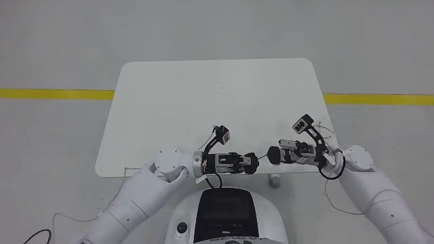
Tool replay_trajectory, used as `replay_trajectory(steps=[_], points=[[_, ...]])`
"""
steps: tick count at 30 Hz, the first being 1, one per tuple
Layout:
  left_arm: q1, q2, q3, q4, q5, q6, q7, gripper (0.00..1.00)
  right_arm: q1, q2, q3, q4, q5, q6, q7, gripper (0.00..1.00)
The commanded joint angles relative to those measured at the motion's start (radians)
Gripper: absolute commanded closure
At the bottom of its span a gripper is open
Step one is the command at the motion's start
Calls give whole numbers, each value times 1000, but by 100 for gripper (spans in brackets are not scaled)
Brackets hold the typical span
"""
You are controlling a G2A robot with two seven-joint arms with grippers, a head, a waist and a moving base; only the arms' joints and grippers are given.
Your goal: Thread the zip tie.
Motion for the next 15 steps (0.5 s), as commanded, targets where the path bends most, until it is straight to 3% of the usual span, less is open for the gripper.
replay_trajectory(steps=[1,7,15], points=[[0,0,0,0,0,0,0,100,5,10,-15,2,18,-8,0,69],[0,0,0,0,0,0,0,100,28,37,-57,28,60,-20,0,77],[0,0,0,0,0,0,0,100,51,58,-101,48,110,-20,0,80]])
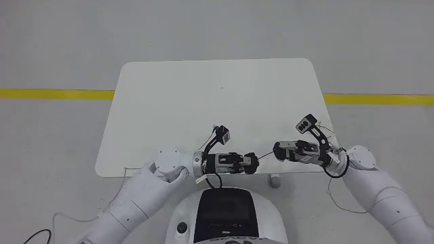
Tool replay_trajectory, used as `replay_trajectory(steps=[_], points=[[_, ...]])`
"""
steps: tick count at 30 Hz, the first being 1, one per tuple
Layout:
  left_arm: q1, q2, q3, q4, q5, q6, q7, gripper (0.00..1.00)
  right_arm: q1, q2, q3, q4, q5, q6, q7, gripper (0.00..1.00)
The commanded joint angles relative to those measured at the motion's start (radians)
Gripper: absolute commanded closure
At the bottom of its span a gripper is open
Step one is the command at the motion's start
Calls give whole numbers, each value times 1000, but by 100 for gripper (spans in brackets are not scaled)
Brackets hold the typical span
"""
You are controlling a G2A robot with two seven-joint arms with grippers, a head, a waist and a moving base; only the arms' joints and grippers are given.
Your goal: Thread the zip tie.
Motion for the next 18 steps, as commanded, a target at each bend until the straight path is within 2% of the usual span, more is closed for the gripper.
replay_trajectory(steps=[1,2,4,9,13,18], points=[[0,0,0,0,0,0,0,100,4,5,-8,1,7,0,0,80],[0,0,0,0,0,0,0,100,5,6,-11,0,11,0,0,80],[0,0,0,0,0,0,0,100,7,10,-16,-2,18,0,0,87],[0,0,0,0,0,0,0,100,7,18,-25,-18,17,0,0,86],[0,0,0,0,0,0,0,100,3,24,-26,-26,18,0,0,92],[0,0,0,0,0,0,0,100,1,29,-27,-32,20,0,0,92]])
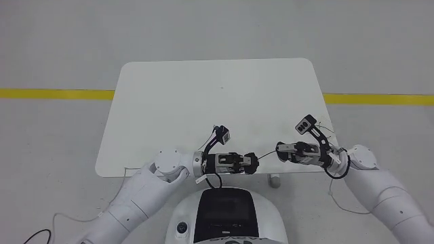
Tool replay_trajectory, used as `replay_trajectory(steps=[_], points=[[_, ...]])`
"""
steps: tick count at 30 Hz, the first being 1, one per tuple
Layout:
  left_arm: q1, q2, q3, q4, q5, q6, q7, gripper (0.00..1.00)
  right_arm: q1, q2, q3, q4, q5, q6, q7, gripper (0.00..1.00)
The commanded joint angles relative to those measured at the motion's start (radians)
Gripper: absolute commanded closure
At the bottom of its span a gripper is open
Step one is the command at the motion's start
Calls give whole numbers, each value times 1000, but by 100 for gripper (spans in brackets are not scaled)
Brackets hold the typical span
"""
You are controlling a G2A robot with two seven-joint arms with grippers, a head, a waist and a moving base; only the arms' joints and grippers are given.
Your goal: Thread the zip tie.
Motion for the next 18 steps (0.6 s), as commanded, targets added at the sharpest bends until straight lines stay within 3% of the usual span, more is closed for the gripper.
replay_trajectory(steps=[1,7,12,18], points=[[0,0,0,0,0,0,0,100,-1,2,1,-2,2,0,0,91],[0,0,0,0,0,0,0,100,-7,5,4,-5,6,0,0,85],[0,0,0,0,0,0,0,100,-11,6,9,-7,8,0,0,90],[0,0,0,0,0,0,0,100,-16,7,13,-8,9,0,0,89]])
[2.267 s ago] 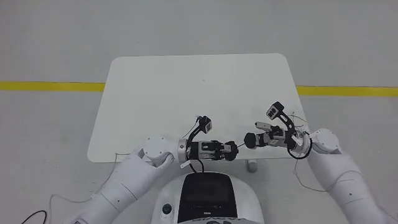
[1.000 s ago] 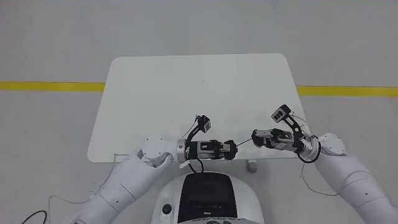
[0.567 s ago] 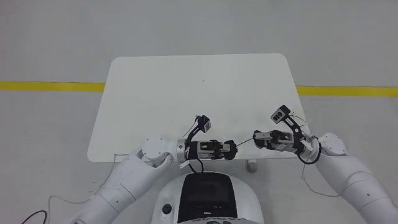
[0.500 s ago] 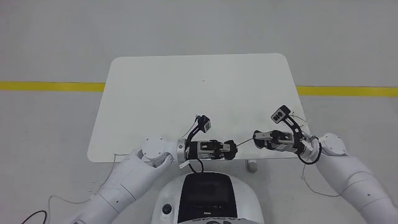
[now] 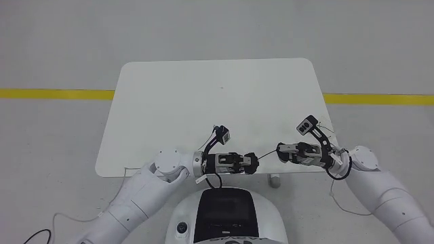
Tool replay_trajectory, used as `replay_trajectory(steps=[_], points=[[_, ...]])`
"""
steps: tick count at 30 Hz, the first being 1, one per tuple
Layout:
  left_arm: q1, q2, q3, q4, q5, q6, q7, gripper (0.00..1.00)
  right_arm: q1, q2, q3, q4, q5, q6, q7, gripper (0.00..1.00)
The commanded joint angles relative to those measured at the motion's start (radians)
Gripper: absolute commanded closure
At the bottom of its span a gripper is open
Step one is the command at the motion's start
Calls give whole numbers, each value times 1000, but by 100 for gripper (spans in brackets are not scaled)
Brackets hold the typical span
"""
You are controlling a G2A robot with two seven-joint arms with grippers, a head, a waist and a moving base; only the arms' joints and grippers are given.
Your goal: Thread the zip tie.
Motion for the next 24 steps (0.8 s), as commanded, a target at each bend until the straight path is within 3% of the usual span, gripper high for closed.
replay_trajectory(steps=[1,8,14,17,24], points=[[0,0,0,0,0,0,0,100,-1,0,1,0,1,0,0,90],[0,0,0,0,0,0,0,100,-1,2,3,2,4,0,0,95],[0,0,0,0,0,0,0,100,5,1,-3,6,3,0,0,93],[0,0,0,0,0,0,0,100,9,1,-8,8,1,0,0,100],[0,0,0,0,0,0,0,100,16,1,-12,15,-5,0,0,100]])
